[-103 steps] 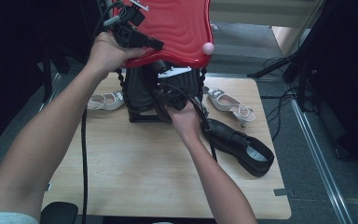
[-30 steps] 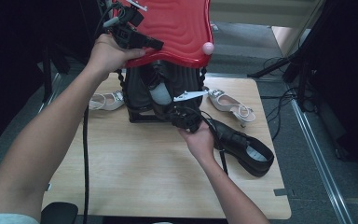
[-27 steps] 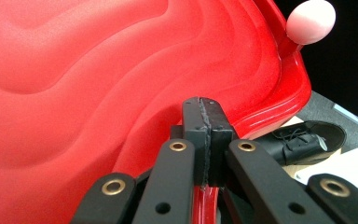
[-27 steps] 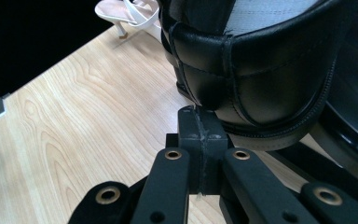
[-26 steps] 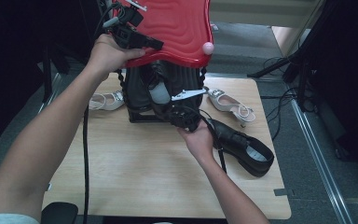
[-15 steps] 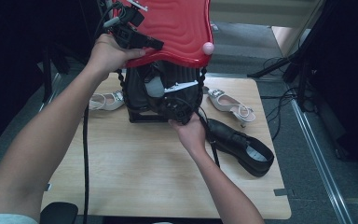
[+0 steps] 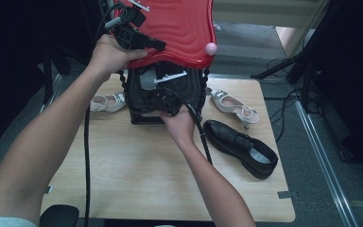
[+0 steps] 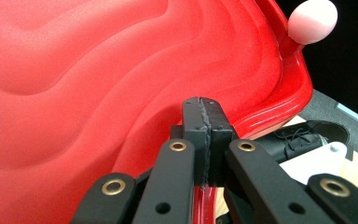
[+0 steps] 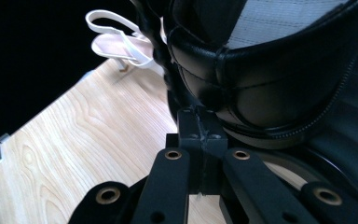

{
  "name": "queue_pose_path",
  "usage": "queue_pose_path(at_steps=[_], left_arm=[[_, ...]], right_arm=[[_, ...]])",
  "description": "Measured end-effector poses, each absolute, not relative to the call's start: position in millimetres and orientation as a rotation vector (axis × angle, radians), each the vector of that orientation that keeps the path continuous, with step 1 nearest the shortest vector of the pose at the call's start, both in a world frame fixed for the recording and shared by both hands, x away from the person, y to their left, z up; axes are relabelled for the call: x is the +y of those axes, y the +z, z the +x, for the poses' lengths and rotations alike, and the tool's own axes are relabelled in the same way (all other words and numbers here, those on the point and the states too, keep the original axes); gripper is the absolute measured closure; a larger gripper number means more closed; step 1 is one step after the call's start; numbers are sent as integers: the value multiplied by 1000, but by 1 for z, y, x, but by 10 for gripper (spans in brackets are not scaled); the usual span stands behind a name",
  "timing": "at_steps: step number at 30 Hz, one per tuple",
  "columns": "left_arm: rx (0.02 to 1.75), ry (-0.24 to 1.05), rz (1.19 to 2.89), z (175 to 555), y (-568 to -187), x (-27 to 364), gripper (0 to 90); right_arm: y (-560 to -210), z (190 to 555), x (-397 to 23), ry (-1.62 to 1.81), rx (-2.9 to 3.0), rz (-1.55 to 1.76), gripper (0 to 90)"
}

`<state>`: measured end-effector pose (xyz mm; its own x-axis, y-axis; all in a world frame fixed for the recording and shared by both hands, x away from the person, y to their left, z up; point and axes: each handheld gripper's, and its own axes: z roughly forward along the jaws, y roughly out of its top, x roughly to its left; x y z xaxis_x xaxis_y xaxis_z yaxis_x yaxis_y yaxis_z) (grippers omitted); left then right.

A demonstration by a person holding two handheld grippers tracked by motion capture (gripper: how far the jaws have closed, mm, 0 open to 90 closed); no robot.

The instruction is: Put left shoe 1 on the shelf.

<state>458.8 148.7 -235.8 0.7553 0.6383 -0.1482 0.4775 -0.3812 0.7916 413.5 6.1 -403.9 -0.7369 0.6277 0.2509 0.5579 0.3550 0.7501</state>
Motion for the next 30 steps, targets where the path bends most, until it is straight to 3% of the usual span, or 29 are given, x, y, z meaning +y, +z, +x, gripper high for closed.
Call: queue_pose_path(at_steps=[10,18,23,30], left_arm=[[844,222,2044,459,-236,149,900],[856,206,2040,460,-235,149,900],[825,196,2025,451,-227,153,852],[772,148,2042,433,-222,155,683]], right_arm=[[-406,419,30,1297,2559,1069,900],[-405,404,20,1387,2570,1010,900],[-407,392,6,1427,2577,969,900],[-411,379,-26,1477,2596,904,775]])
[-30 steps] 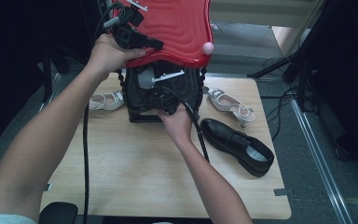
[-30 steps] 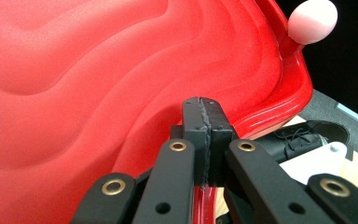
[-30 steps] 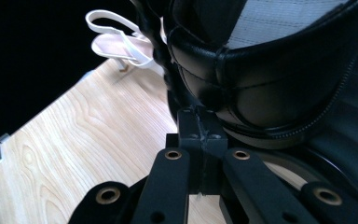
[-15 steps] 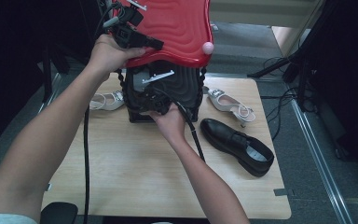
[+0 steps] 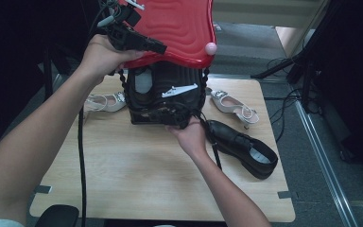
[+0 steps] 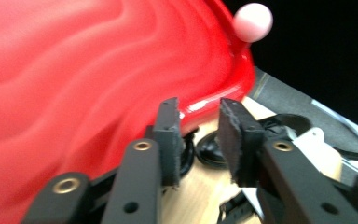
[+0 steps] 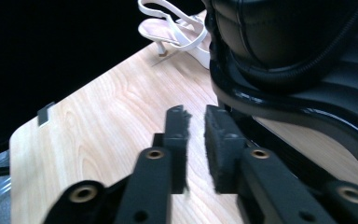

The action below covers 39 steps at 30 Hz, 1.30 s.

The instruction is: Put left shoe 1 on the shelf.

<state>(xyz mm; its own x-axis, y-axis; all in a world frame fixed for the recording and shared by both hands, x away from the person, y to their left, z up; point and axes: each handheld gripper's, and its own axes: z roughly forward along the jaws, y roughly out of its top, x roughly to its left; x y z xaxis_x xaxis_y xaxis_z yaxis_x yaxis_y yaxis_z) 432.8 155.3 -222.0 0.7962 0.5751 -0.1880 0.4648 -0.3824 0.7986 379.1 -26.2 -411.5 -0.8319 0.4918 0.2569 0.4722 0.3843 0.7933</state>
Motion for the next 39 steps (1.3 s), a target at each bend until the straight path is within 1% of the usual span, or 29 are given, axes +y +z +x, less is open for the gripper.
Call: queue_pose_path(at_steps=[4,6,7,8,11,15,20,22,27,32,36,39], left_arm=[[775,120,2049,421,-226,158,599],[771,121,2057,418,-228,159,559],[760,130,2066,415,-230,159,537],[756,134,2066,412,-231,159,514],[739,145,2052,402,-238,164,480],[744,191,2079,391,-246,170,447],[738,195,2074,375,-264,182,440],[748,182,2070,370,-273,186,433],[786,147,2079,360,-302,193,431],[793,103,2059,352,-330,194,432],[796,99,2060,345,-351,191,431],[804,58,2057,342,-365,189,426]], right_arm=[[-413,368,-47,1504,2596,863,690],[-413,365,-53,1508,2593,870,679],[-414,361,-64,1509,2597,885,653],[-414,360,-67,1515,2600,892,645],[-416,353,-82,1507,2615,910,632],[-416,345,-98,1502,2613,932,581],[-417,337,-115,1492,2608,946,566],[-420,332,-129,1477,2615,978,564],[-427,325,-148,1441,2606,1006,563],[-433,321,-164,1457,2593,1049,565],[-439,316,-175,1443,2588,1065,561],[-442,314,-183,1436,2584,1077,557]])
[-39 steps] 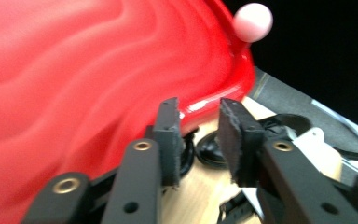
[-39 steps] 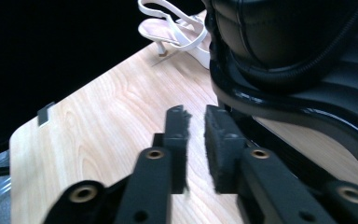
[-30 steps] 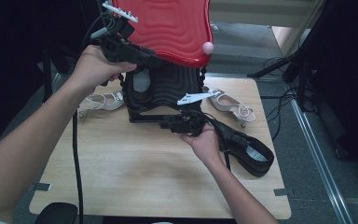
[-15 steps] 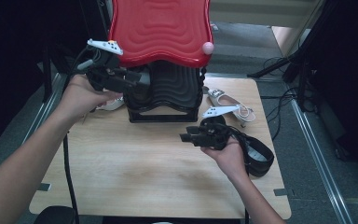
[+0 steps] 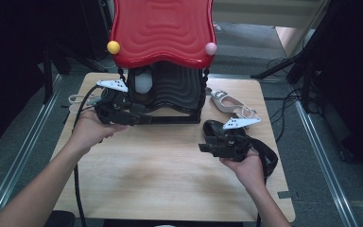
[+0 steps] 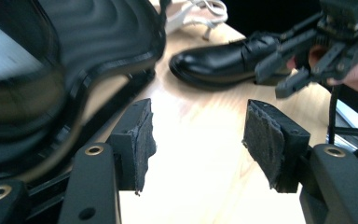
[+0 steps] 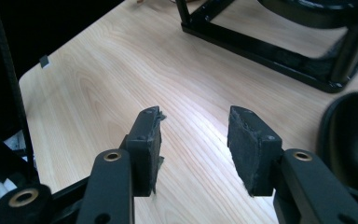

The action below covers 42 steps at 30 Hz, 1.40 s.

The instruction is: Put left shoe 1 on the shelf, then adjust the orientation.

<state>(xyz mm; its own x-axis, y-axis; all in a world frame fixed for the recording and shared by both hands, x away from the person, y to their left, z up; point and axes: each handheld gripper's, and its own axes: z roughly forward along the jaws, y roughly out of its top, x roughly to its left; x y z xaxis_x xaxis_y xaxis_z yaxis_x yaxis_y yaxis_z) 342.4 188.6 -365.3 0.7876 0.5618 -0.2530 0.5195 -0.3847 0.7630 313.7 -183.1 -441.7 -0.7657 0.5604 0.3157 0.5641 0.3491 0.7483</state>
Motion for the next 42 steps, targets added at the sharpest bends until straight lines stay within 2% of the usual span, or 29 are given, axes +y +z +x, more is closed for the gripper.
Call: queue_pose_path(at_steps=[11,22,25,36,42], left_arm=[[826,-22,2065,327,-411,182,419],[877,-54,2047,313,-452,181,429],[845,-64,2068,312,-459,177,431],[822,-81,2063,310,-466,169,432],[824,-89,2053,314,-467,169,438]], right_arm=[[-453,305,-212,-1388,-2598,-1127,528],[-459,297,-248,-1334,-2580,-1232,554],[-460,295,-255,-1334,-2583,-1264,560],[-460,292,-279,-1310,-2559,-1354,573],[-455,285,-302,-1344,-2533,-1409,612]])
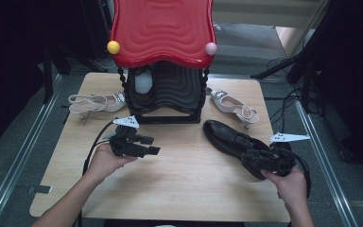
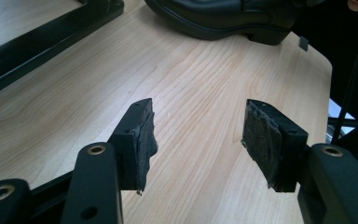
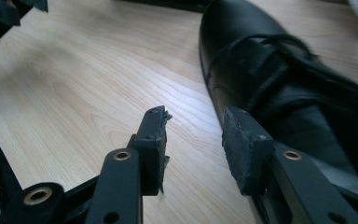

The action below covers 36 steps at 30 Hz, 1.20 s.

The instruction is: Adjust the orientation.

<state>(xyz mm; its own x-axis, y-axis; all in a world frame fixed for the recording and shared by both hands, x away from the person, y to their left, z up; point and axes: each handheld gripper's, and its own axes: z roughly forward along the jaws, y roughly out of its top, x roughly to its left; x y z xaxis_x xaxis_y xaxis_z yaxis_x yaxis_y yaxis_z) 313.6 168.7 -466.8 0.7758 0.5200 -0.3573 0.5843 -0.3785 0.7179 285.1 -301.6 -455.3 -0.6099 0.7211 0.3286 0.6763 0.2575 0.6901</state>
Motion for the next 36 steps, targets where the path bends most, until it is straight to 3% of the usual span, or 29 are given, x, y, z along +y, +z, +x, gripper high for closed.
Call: queue_pose_path(at_steps=[7,17,21,26,36], left_arm=[[821,-81,2061,317,-467,166,439],[831,-91,2065,315,-468,168,447],[822,-80,2057,314,-468,169,469],[828,-88,2057,315,-468,170,457],[838,-91,2050,316,-469,172,436]], right_arm=[[-455,288,-313,1184,2419,1411,610],[-469,321,-288,1079,2505,1486,627],[-475,327,-277,1035,2535,1476,676],[-477,331,-278,1065,2552,1523,806],[-464,327,-277,1146,2541,1507,829]])
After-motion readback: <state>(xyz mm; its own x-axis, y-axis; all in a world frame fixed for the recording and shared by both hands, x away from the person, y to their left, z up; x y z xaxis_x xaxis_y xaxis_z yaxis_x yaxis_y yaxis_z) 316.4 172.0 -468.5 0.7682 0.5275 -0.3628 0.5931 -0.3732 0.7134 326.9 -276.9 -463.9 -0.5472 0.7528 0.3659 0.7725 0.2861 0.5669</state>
